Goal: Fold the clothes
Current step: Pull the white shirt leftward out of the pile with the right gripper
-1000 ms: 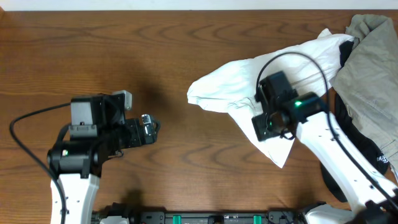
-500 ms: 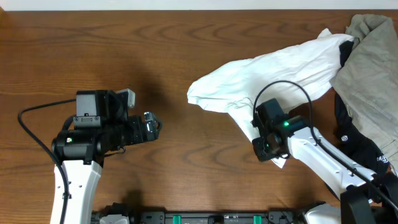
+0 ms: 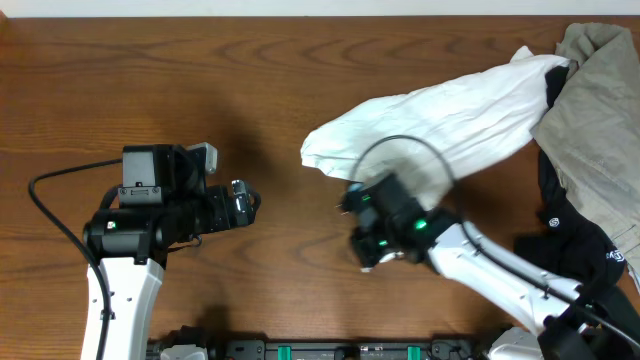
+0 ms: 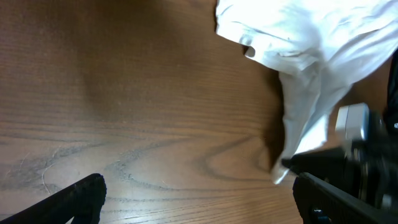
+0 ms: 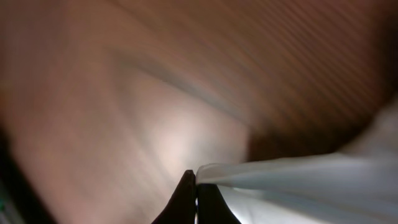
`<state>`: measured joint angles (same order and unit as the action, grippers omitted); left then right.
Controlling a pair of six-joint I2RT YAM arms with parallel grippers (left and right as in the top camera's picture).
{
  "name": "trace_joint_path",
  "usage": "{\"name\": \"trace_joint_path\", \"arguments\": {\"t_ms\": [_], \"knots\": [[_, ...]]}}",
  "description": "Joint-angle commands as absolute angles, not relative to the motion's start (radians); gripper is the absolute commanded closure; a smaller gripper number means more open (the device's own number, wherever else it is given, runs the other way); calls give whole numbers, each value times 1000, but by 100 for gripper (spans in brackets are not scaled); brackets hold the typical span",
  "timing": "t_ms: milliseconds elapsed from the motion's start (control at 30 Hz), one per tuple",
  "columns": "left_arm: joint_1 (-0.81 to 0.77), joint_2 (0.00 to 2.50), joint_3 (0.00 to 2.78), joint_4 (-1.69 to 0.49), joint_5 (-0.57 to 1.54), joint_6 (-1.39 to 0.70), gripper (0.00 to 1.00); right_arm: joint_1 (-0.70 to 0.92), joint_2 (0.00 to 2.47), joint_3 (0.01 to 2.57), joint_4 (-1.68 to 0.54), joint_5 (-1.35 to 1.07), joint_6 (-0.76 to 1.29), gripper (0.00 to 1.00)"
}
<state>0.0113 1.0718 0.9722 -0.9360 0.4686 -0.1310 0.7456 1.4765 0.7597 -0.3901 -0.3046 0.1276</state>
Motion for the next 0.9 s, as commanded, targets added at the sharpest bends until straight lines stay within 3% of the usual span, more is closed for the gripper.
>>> {"name": "trace_joint_path", "arguments": {"t_ms": [0,200,367,433,467,500,867], "knots": [[14,1072,985,-938,479,-136,2,858,1478,799,-332,-368,171,98],[14,1072,985,-937,479,-136,2,996,1478,799,-264,-367,167,99],[14,1072,985,-937,479,-136,2,1009,1478,801,-259,-365,141,98],[14,1072,985,-938,480,-136,2,994,1478,801,-274,-319,146,87],[14,1072,985,-939,481,-136,2,982,1477,801,-290,-272,161,69],[14,1072,985,-941,488,-136,2,971,1477,801,-307,-227,174,61],[-55,1072,976,-986,561,-136,0,753,1388,856,-488,109,216,50]]}}
